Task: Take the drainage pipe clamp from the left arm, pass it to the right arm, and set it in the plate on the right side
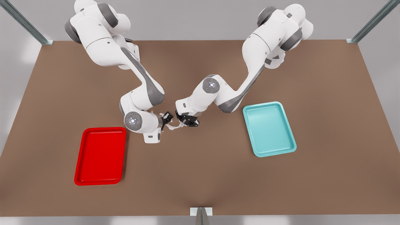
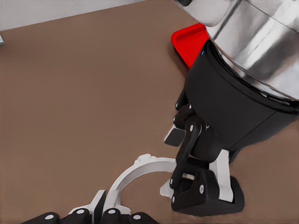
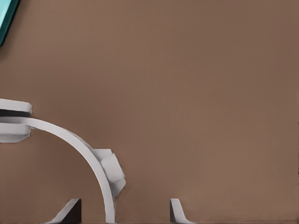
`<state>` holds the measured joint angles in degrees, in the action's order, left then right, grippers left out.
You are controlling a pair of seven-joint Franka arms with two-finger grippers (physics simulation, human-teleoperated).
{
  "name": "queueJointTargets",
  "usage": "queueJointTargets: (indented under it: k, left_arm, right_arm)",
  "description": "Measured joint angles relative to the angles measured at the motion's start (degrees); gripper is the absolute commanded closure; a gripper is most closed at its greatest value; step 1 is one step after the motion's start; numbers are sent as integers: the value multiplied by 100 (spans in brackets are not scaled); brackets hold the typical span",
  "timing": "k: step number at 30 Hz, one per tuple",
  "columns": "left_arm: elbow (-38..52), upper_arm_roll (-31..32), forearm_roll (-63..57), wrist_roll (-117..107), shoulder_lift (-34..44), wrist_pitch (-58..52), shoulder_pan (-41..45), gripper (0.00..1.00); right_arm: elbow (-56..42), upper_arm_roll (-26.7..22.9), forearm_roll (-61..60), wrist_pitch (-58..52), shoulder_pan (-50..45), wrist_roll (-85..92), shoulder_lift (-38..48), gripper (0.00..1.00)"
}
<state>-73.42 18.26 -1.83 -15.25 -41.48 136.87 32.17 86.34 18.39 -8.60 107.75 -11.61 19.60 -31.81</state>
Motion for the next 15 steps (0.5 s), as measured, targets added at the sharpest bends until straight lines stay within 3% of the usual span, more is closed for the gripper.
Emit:
queueJointTargets:
  k: [1, 7, 8, 15]
  left_arm:
    - [0, 0, 0, 9, 0, 0, 0, 79]
    - [6, 0, -5, 46, 5, 0, 1, 75]
    - [7, 5, 13, 66, 3, 1, 0, 0]
    - [115, -25, 379, 631, 64, -154, -160, 0]
  right_arm:
    - [28, -3, -22, -1, -11, -12, -9, 77]
    - [71, 3, -46, -5, -2, -78, -10, 79]
    - [71, 4, -35, -6, 12, -95, -9, 79]
    - [127, -3, -29, -10, 212, -185, 56, 79]
